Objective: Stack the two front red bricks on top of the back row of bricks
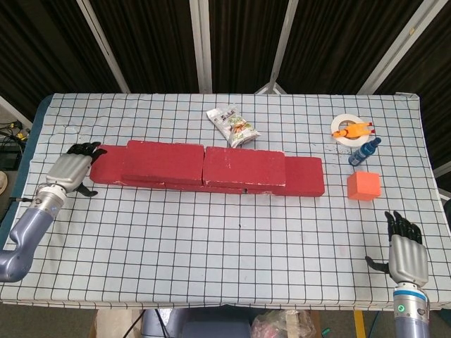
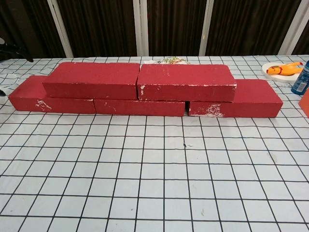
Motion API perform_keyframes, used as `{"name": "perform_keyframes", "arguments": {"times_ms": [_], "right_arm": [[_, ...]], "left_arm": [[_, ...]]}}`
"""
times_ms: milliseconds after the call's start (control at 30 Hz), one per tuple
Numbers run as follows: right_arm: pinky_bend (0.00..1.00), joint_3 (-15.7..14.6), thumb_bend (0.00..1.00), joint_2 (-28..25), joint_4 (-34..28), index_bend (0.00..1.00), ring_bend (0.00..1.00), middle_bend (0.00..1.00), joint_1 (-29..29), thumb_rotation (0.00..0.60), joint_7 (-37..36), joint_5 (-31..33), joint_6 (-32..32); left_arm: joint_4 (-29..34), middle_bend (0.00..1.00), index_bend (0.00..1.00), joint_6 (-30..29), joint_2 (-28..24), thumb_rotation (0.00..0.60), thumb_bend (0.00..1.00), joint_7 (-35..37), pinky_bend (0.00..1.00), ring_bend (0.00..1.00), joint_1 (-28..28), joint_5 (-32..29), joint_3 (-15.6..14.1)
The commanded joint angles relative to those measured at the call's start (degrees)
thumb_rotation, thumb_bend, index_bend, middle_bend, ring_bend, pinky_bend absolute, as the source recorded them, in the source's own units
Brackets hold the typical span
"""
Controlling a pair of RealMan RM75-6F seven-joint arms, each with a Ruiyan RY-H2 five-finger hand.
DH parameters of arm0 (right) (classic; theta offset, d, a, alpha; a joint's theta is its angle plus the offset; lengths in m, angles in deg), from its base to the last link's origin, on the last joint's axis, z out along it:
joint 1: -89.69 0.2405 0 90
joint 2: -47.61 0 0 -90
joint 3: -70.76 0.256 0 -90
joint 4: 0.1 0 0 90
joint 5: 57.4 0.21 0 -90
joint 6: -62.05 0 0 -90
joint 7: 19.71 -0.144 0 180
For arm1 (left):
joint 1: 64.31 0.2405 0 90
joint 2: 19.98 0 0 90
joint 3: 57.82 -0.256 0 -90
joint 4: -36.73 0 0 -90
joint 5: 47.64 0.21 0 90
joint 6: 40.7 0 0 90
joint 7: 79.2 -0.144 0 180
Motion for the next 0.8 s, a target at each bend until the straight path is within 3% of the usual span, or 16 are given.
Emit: {"name": "perform_keyframes", "arguments": {"times_ms": [33,800], "right_arm": [[0.00,0.0,0.18,0.0,0.0,0.02,0.00,0.00,0.0,0.600,-0.1,0.0,0.0],[0.00,0.1,0.18,0.1,0.3,0.02,0.00,0.00,0.3,0.600,-0.1,0.6,-0.2]], "left_arm": [[-0.5,0.02,0.14,0.7,1.0,0.600,0.00,-1.3,0.00,0.00,-0.3,-0.9,-0.1],[-3.6,0.02,0.13,3.0,6.0,0.600,0.00,-5.9,0.00,0.00,-2.1,-4.6,0.2]]}}
